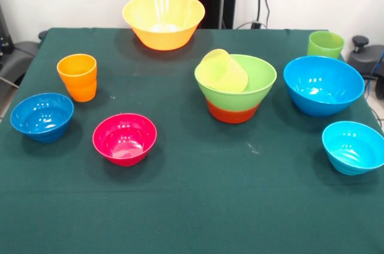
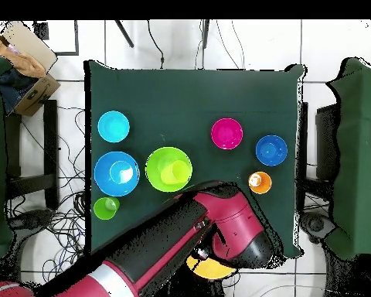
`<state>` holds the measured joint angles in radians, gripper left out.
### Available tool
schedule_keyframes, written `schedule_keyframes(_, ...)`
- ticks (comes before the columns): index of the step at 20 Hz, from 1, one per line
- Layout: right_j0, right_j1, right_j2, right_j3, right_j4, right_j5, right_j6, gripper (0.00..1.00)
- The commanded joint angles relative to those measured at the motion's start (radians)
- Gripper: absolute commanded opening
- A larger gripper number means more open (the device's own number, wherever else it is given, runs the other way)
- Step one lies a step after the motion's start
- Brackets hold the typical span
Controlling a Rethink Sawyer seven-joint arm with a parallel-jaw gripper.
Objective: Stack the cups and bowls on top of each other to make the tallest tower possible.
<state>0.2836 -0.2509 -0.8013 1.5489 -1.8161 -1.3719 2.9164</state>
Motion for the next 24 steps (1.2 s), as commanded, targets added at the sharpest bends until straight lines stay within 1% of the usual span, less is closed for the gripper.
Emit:
schedule_keyframes(1,-0.051,0.02,0.22,-0.113,-0.021,0.07,-0.205,1.0)
schedule_keyframes(5,-0.067,0.012,0.237,-0.122,-0.043,0.016,-0.16,1.0)
schedule_keyframes(9,-0.083,0.011,0.259,-0.126,-0.057,0.006,-0.187,1.0)
schedule_keyframes(14,-0.1,0.008,0.281,-0.129,-0.067,0.024,-0.22,1.0)
schedule_keyframes(17,-0.098,0.007,0.288,-0.127,-0.071,0.05,-0.232,1.0)
schedule_keyframes(19,-0.09,0.007,0.284,-0.121,-0.066,0.084,-0.253,1.0)
schedule_keyframes(21,-0.081,0.003,0.278,-0.113,-0.045,0.135,-0.291,1.0)
schedule_keyframes(22,-0.081,-0.003,0.278,-0.106,-0.02,0.169,-0.323,1.0)
schedule_keyframes(24,-0.094,-0.026,0.285,-0.075,0.072,0.257,-0.419,1.0)
